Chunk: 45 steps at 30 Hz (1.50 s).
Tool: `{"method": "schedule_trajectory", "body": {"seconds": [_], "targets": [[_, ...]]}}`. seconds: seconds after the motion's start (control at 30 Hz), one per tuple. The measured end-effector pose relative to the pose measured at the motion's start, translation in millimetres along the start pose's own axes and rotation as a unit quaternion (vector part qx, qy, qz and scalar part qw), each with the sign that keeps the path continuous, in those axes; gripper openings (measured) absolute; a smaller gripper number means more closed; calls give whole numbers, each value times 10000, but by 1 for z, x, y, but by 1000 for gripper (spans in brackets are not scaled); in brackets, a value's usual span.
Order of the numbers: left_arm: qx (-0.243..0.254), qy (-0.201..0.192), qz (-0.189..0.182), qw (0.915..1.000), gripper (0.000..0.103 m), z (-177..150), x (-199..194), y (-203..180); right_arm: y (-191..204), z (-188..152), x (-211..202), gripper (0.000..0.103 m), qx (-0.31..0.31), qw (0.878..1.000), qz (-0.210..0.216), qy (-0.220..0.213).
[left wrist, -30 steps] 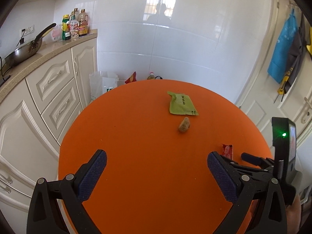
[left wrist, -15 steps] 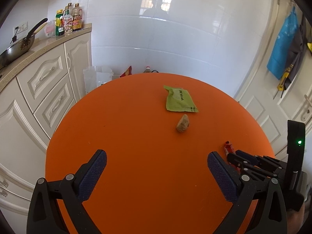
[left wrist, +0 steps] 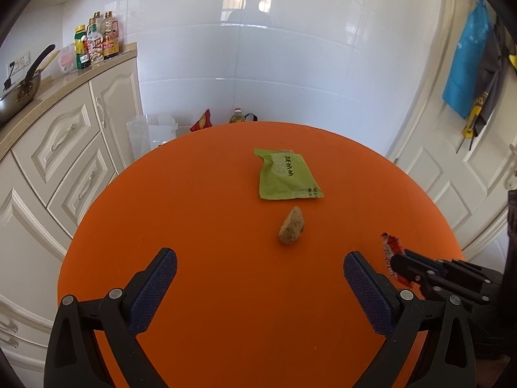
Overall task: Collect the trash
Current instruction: 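Grasp the red snack wrapper with the right tool while the left tool grasps the brown lump, then carry the brown lump and red wrapper to the blue bin and release both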
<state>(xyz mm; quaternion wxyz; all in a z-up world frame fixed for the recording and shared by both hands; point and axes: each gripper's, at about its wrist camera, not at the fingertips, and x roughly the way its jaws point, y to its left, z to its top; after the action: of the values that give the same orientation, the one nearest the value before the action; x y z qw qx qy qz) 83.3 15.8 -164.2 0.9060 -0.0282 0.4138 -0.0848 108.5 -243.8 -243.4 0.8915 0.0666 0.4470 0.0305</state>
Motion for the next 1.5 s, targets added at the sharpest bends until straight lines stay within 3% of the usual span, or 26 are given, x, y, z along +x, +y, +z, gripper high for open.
{"method": "schedule_trajectory", "body": {"seconds": [0.23, 0.27, 0.37, 0.43, 0.53, 0.57, 0.9, 1.23, 1.33, 1.5], "targets": [[267, 266, 7, 9993, 99, 27, 63, -24, -20, 16, -2, 7, 139, 9998, 50, -117], [285, 316, 2, 9991, 94, 29, 73, -27, -23, 19, -1, 7, 163, 9998, 51, -128], [314, 599, -69, 9977, 72, 37, 104, -32, -30, 24, 2, 7, 219, 9996, 63, -153], [358, 608, -37, 9975, 67, 42, 118, -33, -33, 26, 3, 6, 247, 9995, 75, -170], [375, 580, -89, 9976, 33, 48, 128, -35, -36, 28, 3, 7, 280, 9994, 89, -194], [312, 622, -281, 9972, 19, 51, 132, -33, -37, 28, 3, 7, 299, 9993, 100, -207], [364, 256, -516, 9977, 16, 72, 130, -38, -43, 16, -28, 7, 405, 9982, 126, -423], [709, -160, -881, 9935, 16, 84, 100, -79, -67, -2, -101, 7, 534, 9940, -16, -957], [900, -312, -1099, 9894, 16, 81, 83, -105, -79, -9, -128, 7, 610, 9915, -91, -1145], [1246, -500, -1517, 9793, 16, 41, 31, -132, -104, -26, -180, 7, 729, 9852, -422, -1495]]}}
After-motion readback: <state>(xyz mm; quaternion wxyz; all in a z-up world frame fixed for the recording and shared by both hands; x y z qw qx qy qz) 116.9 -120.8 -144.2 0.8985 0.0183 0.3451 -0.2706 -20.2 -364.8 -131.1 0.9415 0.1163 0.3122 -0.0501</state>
